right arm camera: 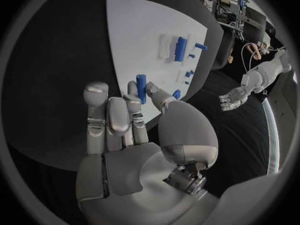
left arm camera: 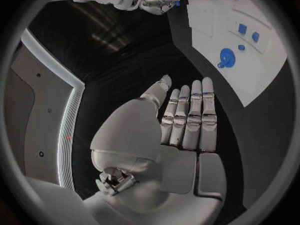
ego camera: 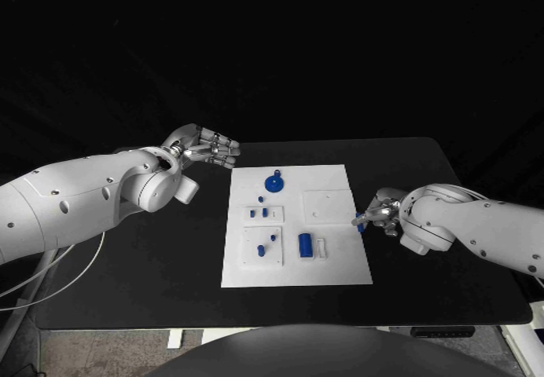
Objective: Assemble the parts on the task board
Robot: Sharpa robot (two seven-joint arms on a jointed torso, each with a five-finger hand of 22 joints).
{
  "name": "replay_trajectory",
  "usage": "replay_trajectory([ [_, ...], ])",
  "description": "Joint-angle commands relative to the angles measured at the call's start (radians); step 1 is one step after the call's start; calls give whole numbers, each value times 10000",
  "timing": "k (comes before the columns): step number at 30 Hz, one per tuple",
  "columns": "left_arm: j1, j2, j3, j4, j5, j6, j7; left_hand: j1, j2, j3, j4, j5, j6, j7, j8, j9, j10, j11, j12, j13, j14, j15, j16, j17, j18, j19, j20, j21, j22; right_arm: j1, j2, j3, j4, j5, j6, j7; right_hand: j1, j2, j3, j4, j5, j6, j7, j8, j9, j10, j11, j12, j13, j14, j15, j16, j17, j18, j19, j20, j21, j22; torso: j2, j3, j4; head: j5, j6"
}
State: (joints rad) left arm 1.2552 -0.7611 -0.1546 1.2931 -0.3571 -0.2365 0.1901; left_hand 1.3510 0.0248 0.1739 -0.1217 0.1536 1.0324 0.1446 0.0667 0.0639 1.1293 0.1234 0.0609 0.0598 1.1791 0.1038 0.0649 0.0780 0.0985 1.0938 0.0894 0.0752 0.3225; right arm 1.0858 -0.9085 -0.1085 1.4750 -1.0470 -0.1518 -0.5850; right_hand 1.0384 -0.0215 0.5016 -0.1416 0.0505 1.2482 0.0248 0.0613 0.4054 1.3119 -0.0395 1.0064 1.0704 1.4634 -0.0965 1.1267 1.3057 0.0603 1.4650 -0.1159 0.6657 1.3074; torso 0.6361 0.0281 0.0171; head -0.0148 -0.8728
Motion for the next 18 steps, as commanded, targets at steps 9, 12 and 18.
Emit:
replay_trajectory([
  [9,3,111,1,0,53,173,88,-15,-60,29,22,-37,-36,10,-36,0,-4,11,-21,-7,24,35,-26,2,-63,25,-17,20,12,32,664,-8,490,792,-146,-196,168,205,1180,-1207,49,49,15,31,-29,151,-102,-62,11,173,72,27,-20,-61,200,51,6,738,12,-16,16,37,2],
  [12,1,137,-19,48,55,142,100,-17,-73,52,50,-39,-54,11,-35,0,-21,17,-21,-7,9,42,-27,-3,-61,22,-10,7,8,-11,864,-61,425,865,-137,-296,167,211,1182,-1210,55,46,16,31,-32,148,-101,-65,13,174,73,28,-22,-62,195,53,-8,734,12,-15,12,58,2],
  [18,-1,145,-259,314,-11,2,211,10,-84,67,37,-30,-45,8,-30,3,-22,13,-19,-6,-8,44,-27,-6,-59,13,-8,0,3,-220,1131,-145,345,957,-120,-431,159,218,1184,-1228,72,42,19,32,-36,135,-100,-80,11,169,76,19,-33,-66,185,55,-16,730,10,1,9,119,2],
])
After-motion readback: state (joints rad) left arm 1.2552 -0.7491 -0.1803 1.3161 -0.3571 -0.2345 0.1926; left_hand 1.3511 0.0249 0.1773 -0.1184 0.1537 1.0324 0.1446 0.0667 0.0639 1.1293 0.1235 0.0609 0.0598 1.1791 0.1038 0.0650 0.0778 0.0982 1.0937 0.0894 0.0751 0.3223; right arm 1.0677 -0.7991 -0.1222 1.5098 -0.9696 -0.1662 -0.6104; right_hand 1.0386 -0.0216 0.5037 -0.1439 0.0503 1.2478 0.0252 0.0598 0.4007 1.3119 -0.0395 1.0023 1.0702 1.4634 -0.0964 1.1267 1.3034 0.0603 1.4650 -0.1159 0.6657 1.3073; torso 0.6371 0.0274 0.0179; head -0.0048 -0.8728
